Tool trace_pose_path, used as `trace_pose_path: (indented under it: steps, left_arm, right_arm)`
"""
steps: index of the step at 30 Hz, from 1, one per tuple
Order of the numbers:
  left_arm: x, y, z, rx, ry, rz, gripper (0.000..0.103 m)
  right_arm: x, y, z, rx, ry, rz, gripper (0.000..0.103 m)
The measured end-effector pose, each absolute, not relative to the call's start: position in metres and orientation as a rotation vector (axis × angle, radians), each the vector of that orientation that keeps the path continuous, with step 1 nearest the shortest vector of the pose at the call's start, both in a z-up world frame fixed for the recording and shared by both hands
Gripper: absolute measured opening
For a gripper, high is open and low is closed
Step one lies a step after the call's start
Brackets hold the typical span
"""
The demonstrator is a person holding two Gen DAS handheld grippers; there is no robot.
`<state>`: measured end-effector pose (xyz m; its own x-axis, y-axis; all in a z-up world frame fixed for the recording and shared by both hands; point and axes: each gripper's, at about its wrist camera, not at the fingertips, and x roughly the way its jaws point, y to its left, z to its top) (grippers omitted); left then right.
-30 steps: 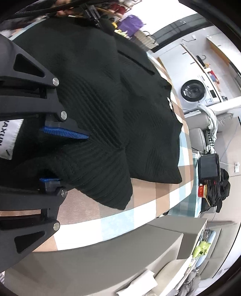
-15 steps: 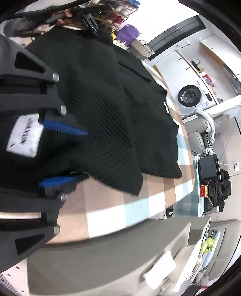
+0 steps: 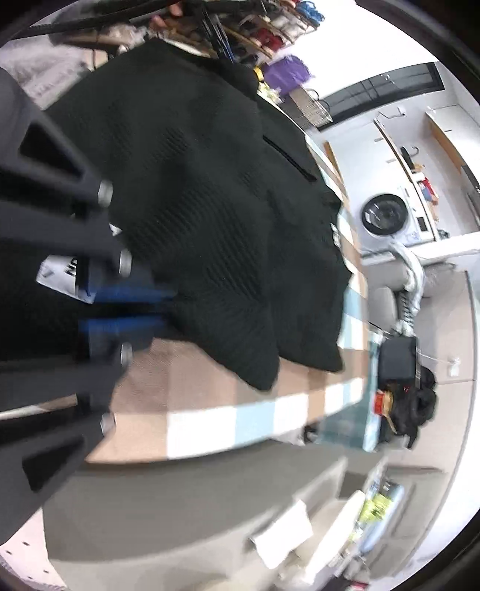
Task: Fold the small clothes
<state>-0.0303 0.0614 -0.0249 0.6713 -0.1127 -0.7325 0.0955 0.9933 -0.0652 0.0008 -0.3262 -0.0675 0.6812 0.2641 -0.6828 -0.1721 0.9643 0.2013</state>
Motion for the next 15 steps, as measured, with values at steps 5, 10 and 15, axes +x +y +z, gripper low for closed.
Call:
trace_pose_path:
  steps: [5, 10, 15]
  left_arm:
    - [-0.035, 0.069, -0.022, -0.029, 0.822, -0.106, 0.008]
    - [-0.034, 0.071, -0.036, -0.027, 0.893, -0.111, 0.022]
    - [-0.037, 0.061, -0.046, 0.012, 0.919, -0.136, 0.031]
  right_arm:
    - [0.002, -0.354, -0.065, 0.241, 0.763, 0.173, 0.003]
    - [0.0, -0.353, -0.075, 0.265, 0.788, 0.25, 0.022]
    - [-0.002, -0.347, -0.077, 0.214, 0.79, 0.278, 0.035]
